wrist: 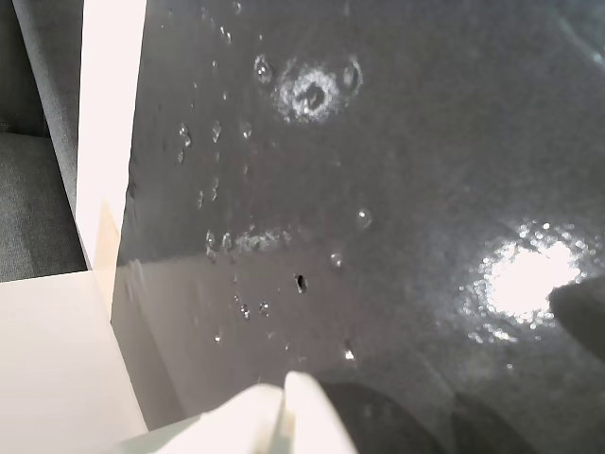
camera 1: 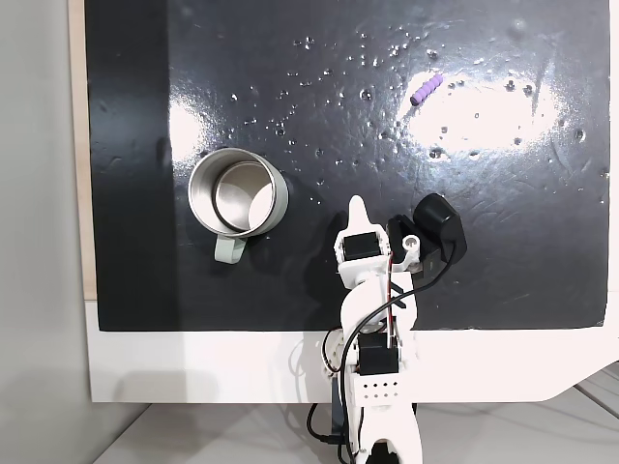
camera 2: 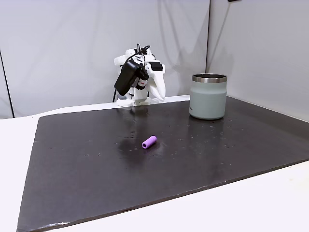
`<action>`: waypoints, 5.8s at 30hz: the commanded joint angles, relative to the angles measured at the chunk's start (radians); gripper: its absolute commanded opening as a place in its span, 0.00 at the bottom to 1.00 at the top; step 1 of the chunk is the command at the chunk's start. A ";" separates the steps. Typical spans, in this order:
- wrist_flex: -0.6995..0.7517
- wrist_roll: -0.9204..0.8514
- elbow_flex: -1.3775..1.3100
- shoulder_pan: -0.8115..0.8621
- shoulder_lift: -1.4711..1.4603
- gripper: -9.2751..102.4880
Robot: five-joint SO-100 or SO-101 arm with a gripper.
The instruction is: Grasp a pengrip and put it in the cup.
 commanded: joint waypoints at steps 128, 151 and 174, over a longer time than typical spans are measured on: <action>0.074 -0.589 -1.829 0.288 -2.255 0.25; 0.359 -0.635 -2.134 0.270 -2.474 0.08; 0.914 -0.431 -2.396 0.083 -2.160 0.08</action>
